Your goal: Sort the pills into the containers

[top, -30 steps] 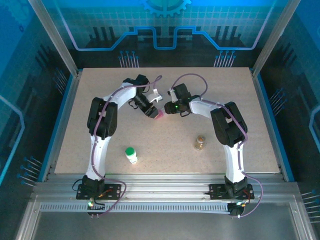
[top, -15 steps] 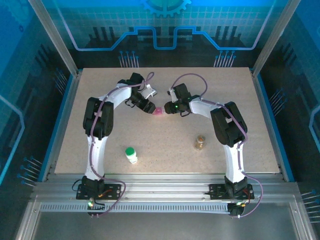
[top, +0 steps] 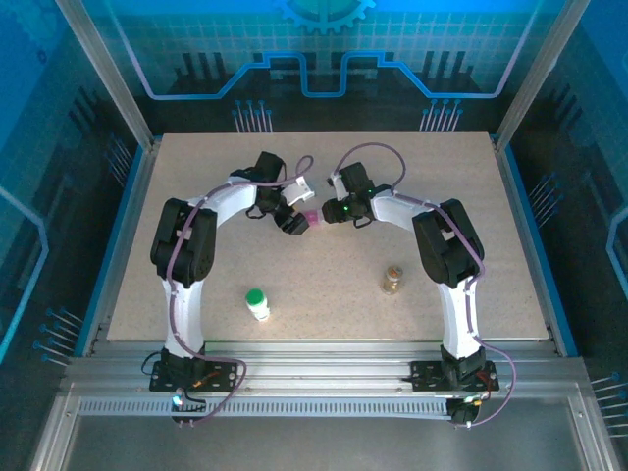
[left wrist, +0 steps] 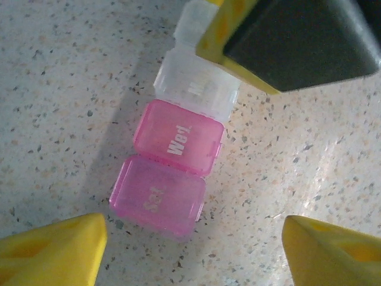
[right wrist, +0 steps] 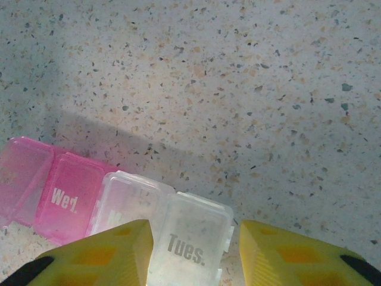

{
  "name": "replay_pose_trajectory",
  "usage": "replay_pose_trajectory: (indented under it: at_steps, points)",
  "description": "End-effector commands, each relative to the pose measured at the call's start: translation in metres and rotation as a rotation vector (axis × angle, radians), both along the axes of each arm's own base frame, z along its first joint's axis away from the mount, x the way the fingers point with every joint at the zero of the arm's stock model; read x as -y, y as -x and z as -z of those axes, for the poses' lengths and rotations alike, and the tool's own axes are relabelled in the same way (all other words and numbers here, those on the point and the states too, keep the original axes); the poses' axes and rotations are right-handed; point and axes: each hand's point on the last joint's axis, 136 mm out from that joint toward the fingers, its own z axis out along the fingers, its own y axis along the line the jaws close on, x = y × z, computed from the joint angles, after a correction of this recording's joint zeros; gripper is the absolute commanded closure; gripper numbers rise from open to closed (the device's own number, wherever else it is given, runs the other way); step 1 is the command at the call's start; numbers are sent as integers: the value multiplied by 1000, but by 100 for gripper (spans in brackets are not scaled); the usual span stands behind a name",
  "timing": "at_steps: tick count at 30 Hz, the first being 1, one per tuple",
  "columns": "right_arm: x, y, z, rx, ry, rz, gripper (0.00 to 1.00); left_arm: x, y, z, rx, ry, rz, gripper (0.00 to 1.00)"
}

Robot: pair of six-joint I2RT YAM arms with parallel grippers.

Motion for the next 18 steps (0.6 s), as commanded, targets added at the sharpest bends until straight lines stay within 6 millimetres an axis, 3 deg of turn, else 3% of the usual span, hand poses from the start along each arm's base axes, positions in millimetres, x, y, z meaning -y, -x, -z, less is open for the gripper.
replay_pose_trajectory:
  at_steps: [1, 9, 18]
  points:
    - [25, 40, 64, -200, 150, -11, 56, 1, -10, -11, 129, -30, 59, 14]
    - [24, 42, 64, -202, 147, -25, 56, -7, -40, -2, 217, -136, -31, 14]
    - [22, 44, 64, -200, 163, -39, 56, -13, -61, -20, 306, -152, -106, 13]
